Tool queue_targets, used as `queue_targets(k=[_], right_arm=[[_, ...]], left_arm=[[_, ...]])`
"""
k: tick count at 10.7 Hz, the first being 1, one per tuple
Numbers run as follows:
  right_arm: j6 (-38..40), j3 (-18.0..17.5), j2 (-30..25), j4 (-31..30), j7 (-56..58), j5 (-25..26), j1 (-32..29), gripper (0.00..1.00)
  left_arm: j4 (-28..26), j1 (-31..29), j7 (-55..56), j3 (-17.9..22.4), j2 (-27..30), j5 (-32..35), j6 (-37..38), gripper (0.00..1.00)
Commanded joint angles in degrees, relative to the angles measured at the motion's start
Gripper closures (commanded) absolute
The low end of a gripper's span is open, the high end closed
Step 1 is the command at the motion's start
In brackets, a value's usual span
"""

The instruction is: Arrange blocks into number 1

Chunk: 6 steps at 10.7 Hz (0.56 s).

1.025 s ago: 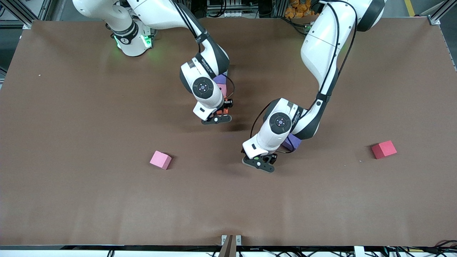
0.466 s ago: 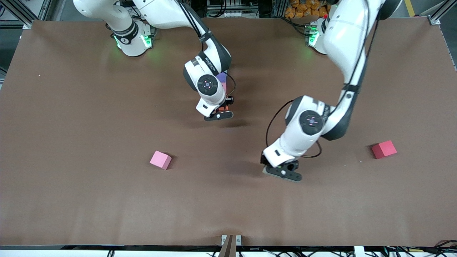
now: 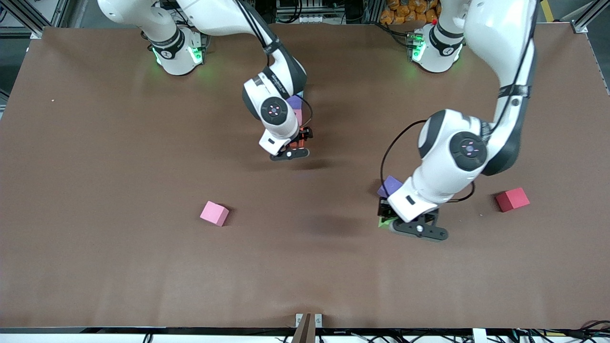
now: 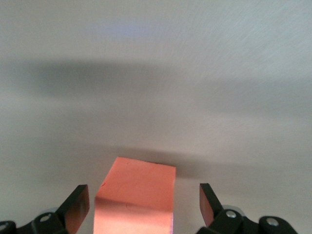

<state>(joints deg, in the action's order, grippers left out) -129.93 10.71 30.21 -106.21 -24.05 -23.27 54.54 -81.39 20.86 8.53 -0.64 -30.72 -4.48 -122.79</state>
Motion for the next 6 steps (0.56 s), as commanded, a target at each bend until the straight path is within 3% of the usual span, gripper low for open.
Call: queue_targets(k=[1,3,6], right_arm=[[1.69,-0.43,-7.61,-3.56,0.05,1.39,-4.68,0.0],[2.49,-0.43,-9.47,-3.21,-0.03,1.83,-11.26,0.0],[6.09,-0.43,-7.72,0.38,-0.56,1.74,-24.53,0.0]], left_arm=[[-1.84,-2.31,-0.44,-0.41,5.74,0.78,7.45,1.0],[-2.19,-3.72,-0.19,-0.41,7.24,0.78,8.54,1.0],[-6.05,-4.16,0.78,-0.5,10.41,-0.01,9.59,1.0]])
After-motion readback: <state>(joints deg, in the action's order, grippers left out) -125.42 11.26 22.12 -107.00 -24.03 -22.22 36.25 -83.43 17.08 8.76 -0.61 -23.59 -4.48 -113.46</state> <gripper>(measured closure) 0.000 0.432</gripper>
